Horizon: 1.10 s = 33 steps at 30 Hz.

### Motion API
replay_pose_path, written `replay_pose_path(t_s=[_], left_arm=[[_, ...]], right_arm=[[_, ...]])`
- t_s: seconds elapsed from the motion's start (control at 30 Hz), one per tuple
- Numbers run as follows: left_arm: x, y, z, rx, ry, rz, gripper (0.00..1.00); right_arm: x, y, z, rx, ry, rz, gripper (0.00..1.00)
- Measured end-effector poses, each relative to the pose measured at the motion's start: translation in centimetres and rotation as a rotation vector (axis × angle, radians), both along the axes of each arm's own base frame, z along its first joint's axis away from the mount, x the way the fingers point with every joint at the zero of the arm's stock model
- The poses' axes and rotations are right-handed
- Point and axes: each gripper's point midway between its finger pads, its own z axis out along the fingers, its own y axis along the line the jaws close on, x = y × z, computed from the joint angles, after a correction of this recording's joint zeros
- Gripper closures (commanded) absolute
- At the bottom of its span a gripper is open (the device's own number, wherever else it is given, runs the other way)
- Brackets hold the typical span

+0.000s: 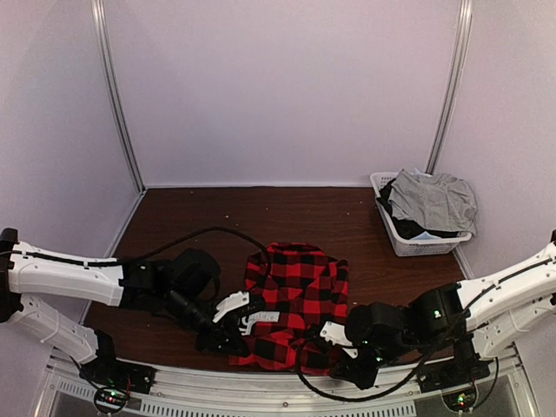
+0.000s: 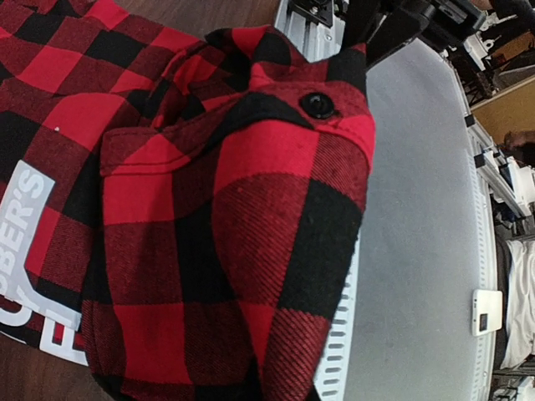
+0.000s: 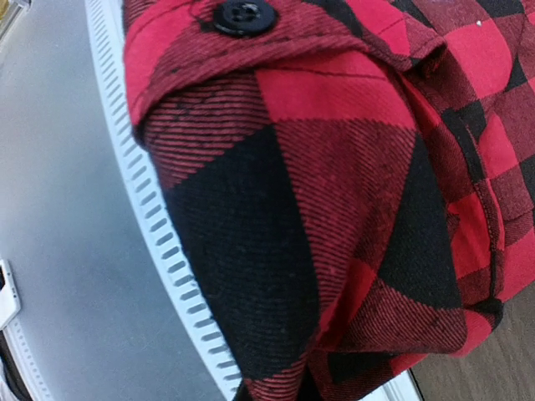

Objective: Fold and stack the long sleeve shirts
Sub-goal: Fold the 2/3-rectangle-folded shirt at the center of the board.

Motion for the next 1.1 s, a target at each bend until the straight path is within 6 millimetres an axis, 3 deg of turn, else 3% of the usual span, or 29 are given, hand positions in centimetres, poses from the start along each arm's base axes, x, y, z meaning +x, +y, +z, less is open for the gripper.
replay_pose_path(t_s=[0.2,0.37,0.47,0.57,0.73,0.8,0.9,1.1], left_arm=[[0.3,-0.3,1.6,-0.042,0.061,0.008,1.0],[3.3,-0.5,4.1,-0.116,0.073,0.07,1.0],[5.8,-1.0,5.4,-0.158,0.073,0.105,1.0],[8.3,-1.2,5.5,-0.177,0.087,0.144,1.0],[12.2,-0.7,4.0,-0.163,0.119,0.236,1.0],[12.8,-1.1,4.0,-0.165,0.123,0.24,1.0],[13.5,-2.0,4.2,-0.184,0.124,0.229,1.0],[14.0,-2.8,3.9,-0.195,0.131,0.216,1.0]], right_arm=[[0.4,0.2,2.9,0.044,0.052,-0.001,1.0],[4.5,0.3,6.3,0.127,0.049,-0.08,0.99],[7.9,0.0,7.4,0.155,0.031,-0.146,0.92],[10.7,-0.7,7.3,0.149,0.017,-0.195,0.77],[13.2,-1.6,5.6,0.1,0.015,-0.234,0.55],[14.0,-1.9,5.3,0.09,0.012,-0.245,0.49],[15.0,-2.3,5.3,0.097,0.004,-0.263,0.31],[16.0,-2.8,4.5,0.113,-0.001,-0.286,0.23]])
